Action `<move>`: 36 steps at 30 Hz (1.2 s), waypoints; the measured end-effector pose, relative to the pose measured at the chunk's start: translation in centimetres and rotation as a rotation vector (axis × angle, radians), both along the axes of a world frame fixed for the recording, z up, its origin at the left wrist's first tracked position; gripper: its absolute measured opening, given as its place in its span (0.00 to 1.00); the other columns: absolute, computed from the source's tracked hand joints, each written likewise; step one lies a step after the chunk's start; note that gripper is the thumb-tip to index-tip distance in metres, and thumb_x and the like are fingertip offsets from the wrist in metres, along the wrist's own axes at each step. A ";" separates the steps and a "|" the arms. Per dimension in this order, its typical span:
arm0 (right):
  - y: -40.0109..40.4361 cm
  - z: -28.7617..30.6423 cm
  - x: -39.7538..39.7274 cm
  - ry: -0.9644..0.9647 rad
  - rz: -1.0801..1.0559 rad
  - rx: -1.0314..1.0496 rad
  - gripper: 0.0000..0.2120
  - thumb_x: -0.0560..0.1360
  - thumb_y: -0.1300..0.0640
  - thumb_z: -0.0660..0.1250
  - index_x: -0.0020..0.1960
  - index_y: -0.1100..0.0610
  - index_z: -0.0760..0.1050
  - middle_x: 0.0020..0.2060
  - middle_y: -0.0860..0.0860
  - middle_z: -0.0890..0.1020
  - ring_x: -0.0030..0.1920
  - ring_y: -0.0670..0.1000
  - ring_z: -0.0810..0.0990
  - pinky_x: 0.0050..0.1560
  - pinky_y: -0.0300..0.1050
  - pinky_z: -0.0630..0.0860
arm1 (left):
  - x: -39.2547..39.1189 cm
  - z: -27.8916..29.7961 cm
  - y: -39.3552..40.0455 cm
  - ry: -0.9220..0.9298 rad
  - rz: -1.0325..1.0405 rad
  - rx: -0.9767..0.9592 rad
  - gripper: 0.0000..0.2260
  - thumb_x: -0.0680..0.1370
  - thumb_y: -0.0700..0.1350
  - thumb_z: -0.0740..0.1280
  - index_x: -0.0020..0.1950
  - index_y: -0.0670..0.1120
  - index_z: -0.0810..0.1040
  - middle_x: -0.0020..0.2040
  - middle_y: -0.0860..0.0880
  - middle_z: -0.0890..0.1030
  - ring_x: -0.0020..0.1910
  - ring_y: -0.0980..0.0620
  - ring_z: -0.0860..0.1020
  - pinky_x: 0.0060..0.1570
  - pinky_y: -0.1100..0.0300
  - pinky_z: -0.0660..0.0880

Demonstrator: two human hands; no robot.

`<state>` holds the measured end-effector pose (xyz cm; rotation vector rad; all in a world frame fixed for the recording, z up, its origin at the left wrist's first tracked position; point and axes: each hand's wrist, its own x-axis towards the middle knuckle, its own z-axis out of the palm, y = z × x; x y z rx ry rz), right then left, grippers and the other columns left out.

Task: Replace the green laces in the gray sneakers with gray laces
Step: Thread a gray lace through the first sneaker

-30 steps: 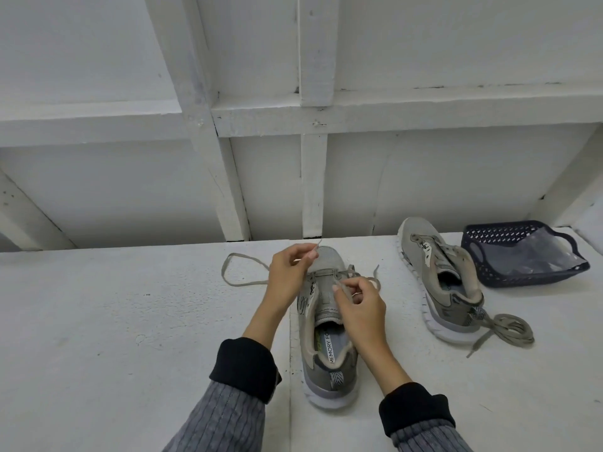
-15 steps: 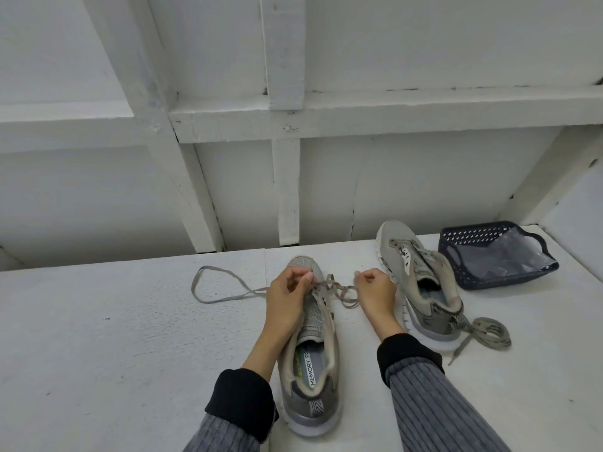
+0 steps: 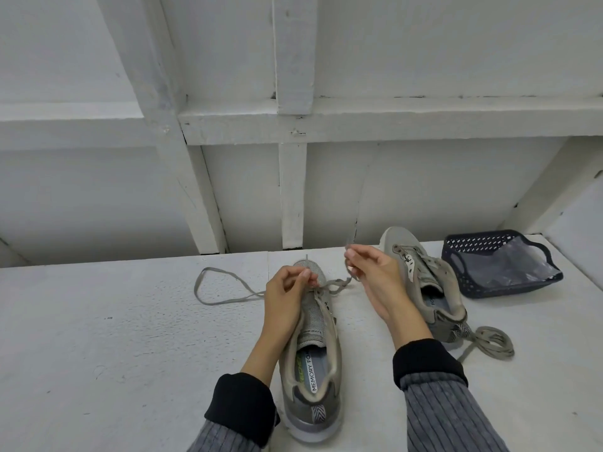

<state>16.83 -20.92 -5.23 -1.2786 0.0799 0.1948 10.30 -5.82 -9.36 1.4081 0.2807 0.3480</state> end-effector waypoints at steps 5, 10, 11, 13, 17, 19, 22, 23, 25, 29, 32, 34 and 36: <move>1.6 0.6 -2.3 0.004 0.115 0.033 0.04 0.75 0.65 0.68 0.49 0.62 0.80 0.38 0.52 0.82 0.40 0.47 0.79 0.41 0.38 0.76 | -0.3 1.4 0.2 -0.049 -0.134 -0.022 0.08 0.82 0.42 0.64 0.55 0.37 0.76 0.54 0.46 0.85 0.58 0.53 0.81 0.61 0.60 0.75; 1.9 0.2 -3.7 0.047 0.084 0.038 0.04 0.75 0.64 0.69 0.48 0.59 0.81 0.35 0.46 0.81 0.30 0.40 0.73 0.32 0.38 0.62 | -0.5 2.2 0.5 -0.004 -0.305 -0.001 0.05 0.83 0.42 0.60 0.50 0.41 0.71 0.43 0.43 0.84 0.45 0.47 0.82 0.50 0.57 0.79; 1.8 0.1 -3.8 0.067 0.069 0.083 0.04 0.75 0.65 0.68 0.47 0.59 0.80 0.34 0.46 0.80 0.29 0.41 0.72 0.31 0.37 0.62 | -0.5 2.3 0.6 0.002 -0.311 0.016 0.05 0.83 0.41 0.60 0.49 0.41 0.71 0.40 0.45 0.81 0.41 0.49 0.81 0.46 0.58 0.78; 1.7 -0.1 -4.0 0.097 0.062 0.115 0.05 0.75 0.66 0.67 0.46 0.59 0.80 0.34 0.47 0.80 0.28 0.41 0.72 0.29 0.36 0.63 | -0.7 2.7 0.5 0.011 -0.321 0.058 0.06 0.83 0.40 0.60 0.46 0.42 0.71 0.39 0.47 0.77 0.35 0.57 0.76 0.39 0.64 0.75; 1.4 -0.7 -4.1 0.121 0.103 0.138 0.06 0.75 0.67 0.68 0.50 0.62 0.79 0.37 0.51 0.79 0.33 0.45 0.72 0.30 0.36 0.68 | -0.9 3.1 0.8 0.030 -0.330 0.140 0.07 0.83 0.39 0.60 0.45 0.43 0.71 0.34 0.55 0.74 0.29 0.64 0.71 0.33 0.72 0.69; 1.2 -0.9 -4.1 0.105 0.099 0.148 0.06 0.76 0.67 0.67 0.52 0.63 0.79 0.37 0.53 0.80 0.35 0.46 0.75 0.33 0.36 0.72 | -0.8 2.9 1.4 0.028 -0.345 0.185 0.08 0.83 0.41 0.61 0.44 0.44 0.70 0.29 0.59 0.72 0.26 0.63 0.67 0.31 0.71 0.65; 0.9 -1.0 -4.0 0.041 0.092 0.078 0.05 0.76 0.68 0.66 0.50 0.64 0.80 0.38 0.55 0.82 0.38 0.47 0.80 0.40 0.36 0.77 | -1.0 3.0 2.0 0.025 -0.367 0.215 0.08 0.82 0.42 0.63 0.43 0.45 0.71 0.29 0.57 0.70 0.26 0.60 0.64 0.29 0.67 0.62; 0.9 -1.1 -4.0 0.026 0.103 0.050 0.05 0.76 0.68 0.66 0.50 0.64 0.80 0.38 0.55 0.83 0.39 0.48 0.81 0.42 0.36 0.78 | -1.0 3.1 2.2 0.019 -0.366 0.226 0.08 0.82 0.42 0.63 0.43 0.44 0.72 0.29 0.57 0.71 0.26 0.60 0.65 0.29 0.68 0.63; 1.0 -1.2 -4.0 0.006 0.129 0.018 0.06 0.76 0.68 0.66 0.51 0.64 0.80 0.40 0.57 0.83 0.41 0.49 0.82 0.45 0.37 0.79 | -1.2 3.4 2.3 0.011 -0.363 0.255 0.07 0.82 0.40 0.64 0.44 0.42 0.74 0.28 0.58 0.74 0.26 0.63 0.69 0.30 0.71 0.65; 1.4 -1.1 -4.2 -0.026 0.177 -0.036 0.08 0.75 0.65 0.68 0.54 0.63 0.80 0.40 0.56 0.84 0.40 0.49 0.82 0.45 0.38 0.79 | -1.2 3.0 2.9 0.020 -0.354 0.345 0.05 0.79 0.41 0.68 0.44 0.44 0.80 0.29 0.59 0.75 0.32 0.60 0.72 0.38 0.68 0.69; 1.5 -1.0 -4.0 -0.032 0.195 -0.079 0.08 0.75 0.63 0.69 0.53 0.63 0.81 0.39 0.54 0.84 0.38 0.48 0.82 0.44 0.39 0.79 | -1.1 2.5 3.2 0.056 -0.360 0.373 0.05 0.78 0.43 0.70 0.42 0.47 0.82 0.29 0.56 0.73 0.32 0.57 0.71 0.38 0.64 0.69; 1.4 -1.0 -4.0 -0.043 0.209 -0.113 0.07 0.74 0.64 0.70 0.51 0.64 0.82 0.39 0.55 0.84 0.38 0.48 0.81 0.44 0.38 0.79 | -1.0 2.3 3.3 0.068 -0.367 0.409 0.05 0.78 0.44 0.70 0.43 0.48 0.83 0.29 0.57 0.73 0.31 0.58 0.70 0.38 0.63 0.68; 1.4 -1.1 -4.0 -0.049 0.198 -0.121 0.04 0.74 0.65 0.69 0.48 0.63 0.82 0.38 0.56 0.84 0.37 0.48 0.81 0.43 0.38 0.79 | -1.1 2.2 3.4 0.074 -0.377 0.465 0.06 0.79 0.47 0.69 0.45 0.48 0.83 0.29 0.59 0.74 0.32 0.60 0.71 0.38 0.65 0.67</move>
